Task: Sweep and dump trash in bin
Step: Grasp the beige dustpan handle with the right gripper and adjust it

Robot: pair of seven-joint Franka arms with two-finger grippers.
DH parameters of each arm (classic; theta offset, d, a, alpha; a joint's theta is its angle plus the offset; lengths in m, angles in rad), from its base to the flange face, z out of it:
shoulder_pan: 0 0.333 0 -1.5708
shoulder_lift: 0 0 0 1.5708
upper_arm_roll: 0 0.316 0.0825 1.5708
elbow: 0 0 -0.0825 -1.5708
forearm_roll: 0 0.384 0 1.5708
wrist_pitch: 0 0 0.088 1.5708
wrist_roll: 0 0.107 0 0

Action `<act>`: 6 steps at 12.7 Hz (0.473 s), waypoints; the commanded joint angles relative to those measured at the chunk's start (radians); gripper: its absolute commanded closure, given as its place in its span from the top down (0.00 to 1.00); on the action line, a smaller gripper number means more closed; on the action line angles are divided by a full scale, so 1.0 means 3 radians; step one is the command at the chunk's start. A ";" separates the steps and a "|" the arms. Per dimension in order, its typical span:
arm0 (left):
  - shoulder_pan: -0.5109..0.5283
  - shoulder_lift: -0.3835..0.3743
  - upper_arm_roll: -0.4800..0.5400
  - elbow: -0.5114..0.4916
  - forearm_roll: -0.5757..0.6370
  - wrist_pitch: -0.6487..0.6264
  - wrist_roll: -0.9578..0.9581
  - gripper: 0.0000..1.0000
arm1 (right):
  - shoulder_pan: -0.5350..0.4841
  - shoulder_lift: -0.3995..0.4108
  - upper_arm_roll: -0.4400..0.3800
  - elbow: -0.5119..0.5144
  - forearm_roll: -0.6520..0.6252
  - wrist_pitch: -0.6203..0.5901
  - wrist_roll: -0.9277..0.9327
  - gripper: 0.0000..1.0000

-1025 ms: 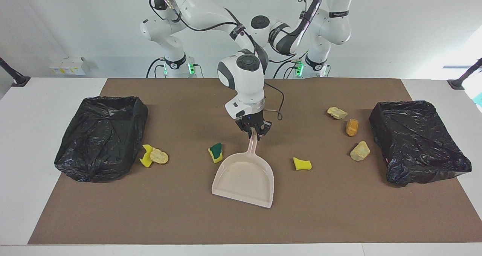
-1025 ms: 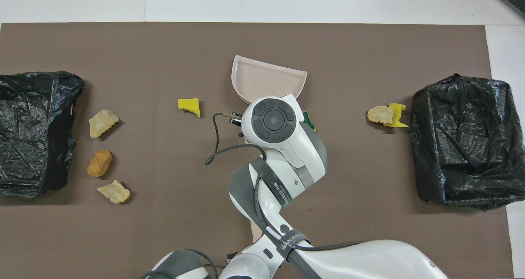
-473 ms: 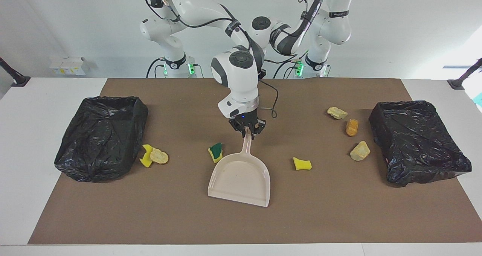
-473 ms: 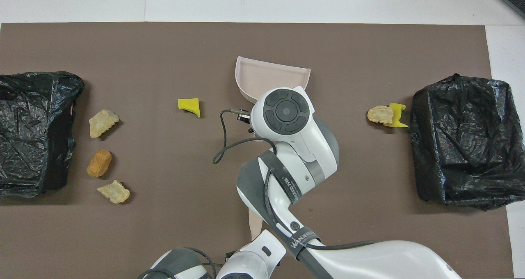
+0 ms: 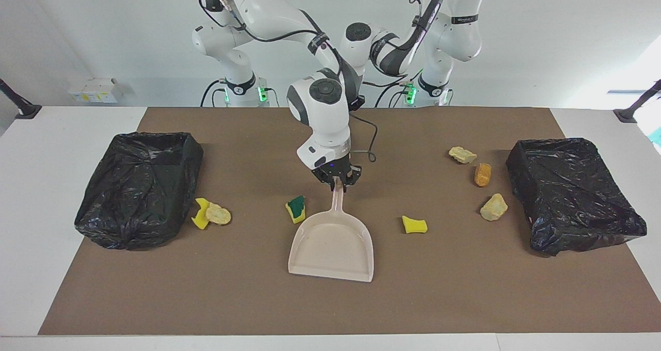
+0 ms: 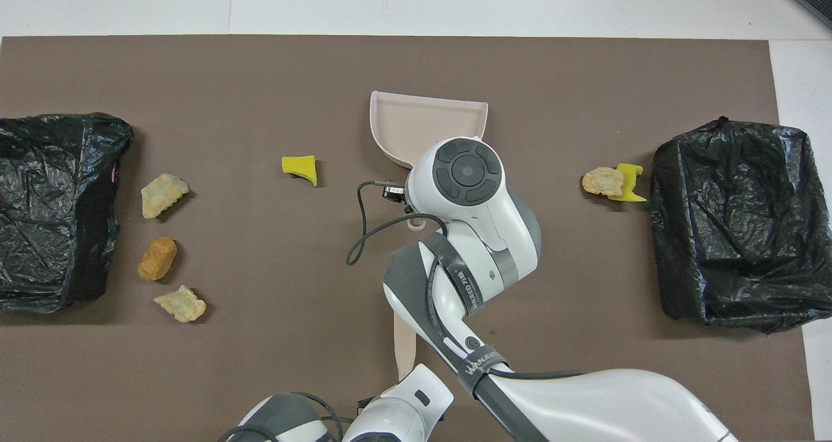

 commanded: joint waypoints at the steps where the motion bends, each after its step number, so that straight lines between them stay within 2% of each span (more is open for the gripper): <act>1: 0.0028 0.0010 -0.0003 -0.0006 -0.0025 -0.0037 0.0012 0.00 | -0.0057 0.0015 0.0032 -0.0032 0.0097 0.0090 -0.0096 0.39; 3: 0.0028 0.0010 -0.0003 -0.0006 -0.0025 -0.0037 0.0017 0.00 | -0.0082 0.0066 0.0032 -0.0027 0.0098 0.0106 -0.0081 0.49; 6: 0.0028 0.0010 -0.0003 -0.0001 -0.0025 -0.0042 0.0023 0.00 | -0.0082 0.0086 0.0026 -0.0032 0.0098 0.0223 -0.0101 0.49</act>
